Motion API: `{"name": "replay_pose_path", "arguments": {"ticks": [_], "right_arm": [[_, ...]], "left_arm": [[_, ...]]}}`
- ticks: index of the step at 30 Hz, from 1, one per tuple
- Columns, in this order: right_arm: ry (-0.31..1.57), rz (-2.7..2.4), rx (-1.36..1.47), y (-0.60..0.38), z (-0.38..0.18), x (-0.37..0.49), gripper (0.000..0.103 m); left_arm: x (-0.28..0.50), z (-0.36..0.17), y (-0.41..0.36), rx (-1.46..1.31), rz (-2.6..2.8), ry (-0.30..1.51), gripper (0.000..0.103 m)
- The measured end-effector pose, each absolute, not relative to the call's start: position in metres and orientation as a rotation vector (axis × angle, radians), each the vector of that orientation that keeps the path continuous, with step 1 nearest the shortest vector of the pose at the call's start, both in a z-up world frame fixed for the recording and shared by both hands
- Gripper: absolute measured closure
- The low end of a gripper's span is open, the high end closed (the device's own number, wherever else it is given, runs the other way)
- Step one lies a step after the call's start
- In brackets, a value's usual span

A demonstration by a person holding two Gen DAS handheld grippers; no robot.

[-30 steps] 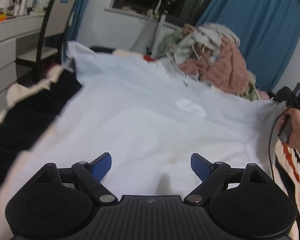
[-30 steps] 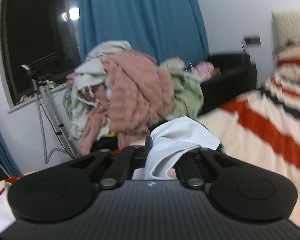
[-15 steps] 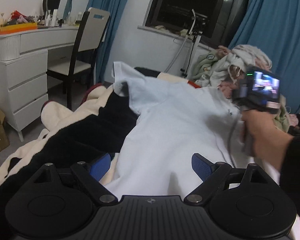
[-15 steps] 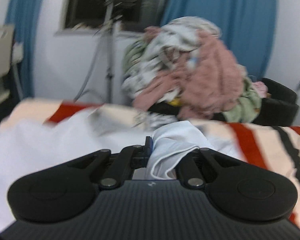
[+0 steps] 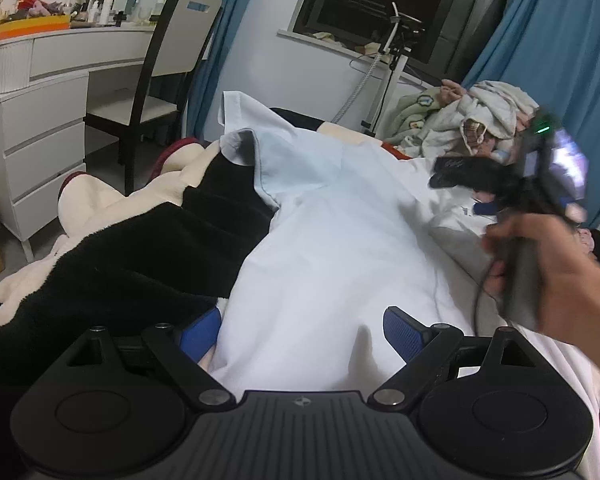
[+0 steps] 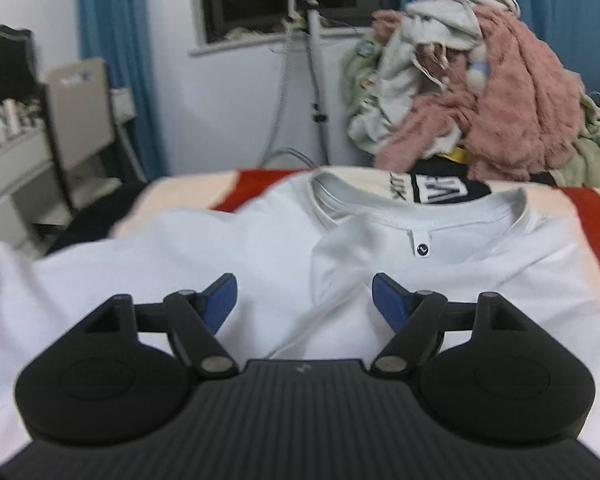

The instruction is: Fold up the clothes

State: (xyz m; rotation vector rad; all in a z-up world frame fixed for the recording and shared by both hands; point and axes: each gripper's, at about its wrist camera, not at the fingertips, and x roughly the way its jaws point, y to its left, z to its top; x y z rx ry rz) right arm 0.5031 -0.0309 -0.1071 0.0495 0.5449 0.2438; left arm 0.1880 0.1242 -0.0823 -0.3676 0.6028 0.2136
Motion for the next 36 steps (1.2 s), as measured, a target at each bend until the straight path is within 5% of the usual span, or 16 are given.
{"name": "replay_pose_path", "arguments": {"ticks": [11, 20, 32, 36], "right_arm": [[0.371, 0.304, 0.120, -0.128, -0.011, 0.285, 0.027], [0.409, 0.148, 0.275, -0.242, -0.054, 0.120, 0.027], [0.304, 0.022, 0.462, -0.324, -0.057, 0.090, 0.025], [0.330, 0.025, 0.542, -0.339, -0.066, 0.095, 0.025]], "left_arm": [[0.148, -0.058, 0.078, -0.272, 0.076, 0.577, 0.014], [0.095, -0.050, 0.022, -0.255, -0.112, 0.637, 0.020], [0.083, -0.087, -0.080, -0.547, -0.570, 0.859, 0.047], [0.088, -0.111, -0.108, -0.579, -0.648, 0.930, 0.048]]}}
